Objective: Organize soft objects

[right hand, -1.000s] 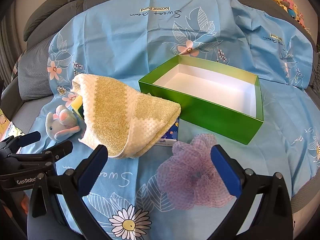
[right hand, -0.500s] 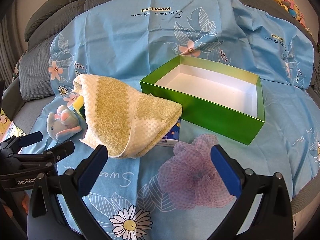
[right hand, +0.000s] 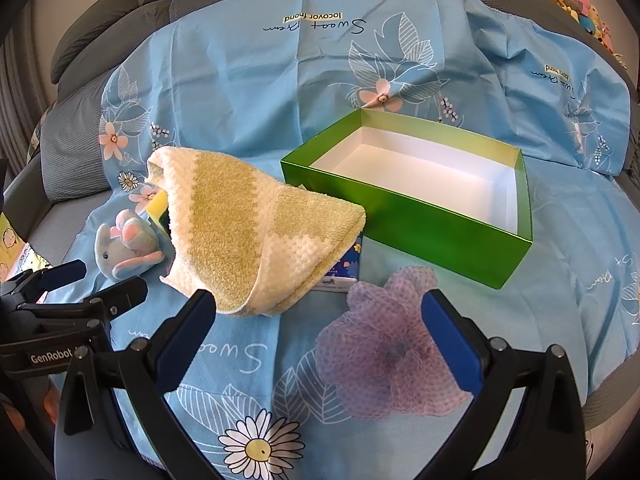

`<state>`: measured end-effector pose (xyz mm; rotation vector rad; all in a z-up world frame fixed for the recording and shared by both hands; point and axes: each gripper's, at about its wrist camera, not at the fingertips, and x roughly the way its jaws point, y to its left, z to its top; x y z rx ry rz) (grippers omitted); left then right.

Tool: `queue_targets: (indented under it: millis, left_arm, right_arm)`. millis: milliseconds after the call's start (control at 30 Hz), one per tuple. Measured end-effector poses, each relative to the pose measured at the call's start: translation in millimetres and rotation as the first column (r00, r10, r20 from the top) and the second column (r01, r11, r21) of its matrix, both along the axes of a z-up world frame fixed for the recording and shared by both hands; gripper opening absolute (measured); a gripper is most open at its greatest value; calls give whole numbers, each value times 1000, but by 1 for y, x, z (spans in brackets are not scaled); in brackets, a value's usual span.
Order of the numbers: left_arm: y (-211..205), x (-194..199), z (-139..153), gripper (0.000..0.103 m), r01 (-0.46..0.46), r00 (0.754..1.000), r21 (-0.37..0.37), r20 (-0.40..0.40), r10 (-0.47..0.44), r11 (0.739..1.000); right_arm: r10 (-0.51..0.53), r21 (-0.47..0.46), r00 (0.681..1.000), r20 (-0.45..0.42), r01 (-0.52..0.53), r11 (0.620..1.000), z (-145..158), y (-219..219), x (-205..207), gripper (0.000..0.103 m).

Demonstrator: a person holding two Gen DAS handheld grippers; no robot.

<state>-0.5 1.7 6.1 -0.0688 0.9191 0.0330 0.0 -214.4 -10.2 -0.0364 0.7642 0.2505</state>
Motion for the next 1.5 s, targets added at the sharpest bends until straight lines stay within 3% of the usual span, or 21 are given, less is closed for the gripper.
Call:
queue_targets:
  millis: [300, 533, 733, 1000, 1200, 1500]
  left_arm:
    - [4, 1, -1, 103, 11, 1000, -44, 0, -11, 999]
    - [20, 8, -3, 103, 27, 999, -218, -25, -33, 975]
    - [25, 15, 1, 103, 61, 998, -320, -12, -68, 945]
    - [19, 32, 13, 102, 100, 995, -265, 44, -92, 959]
    - [11, 53, 11, 82, 127, 992, -254, 47, -119, 959]
    - [10, 81, 5, 67, 157, 988, -340, 48, -150, 927]
  right_arm:
    - [2, 0, 1000, -2, -2, 1000, -1, 0, 0, 102]
    - [56, 49, 998, 1, -56, 997, -3, 0, 0, 102]
    - [108, 95, 994, -12, -106, 990, -10, 2, 2, 102]
    - [159, 172, 987, -35, -151, 974, -21, 7, 14, 102]
    - [186, 202, 982, -46, -173, 964, -28, 12, 26, 101]
    - [199, 225, 977, -81, -177, 958, -46, 16, 42, 94]
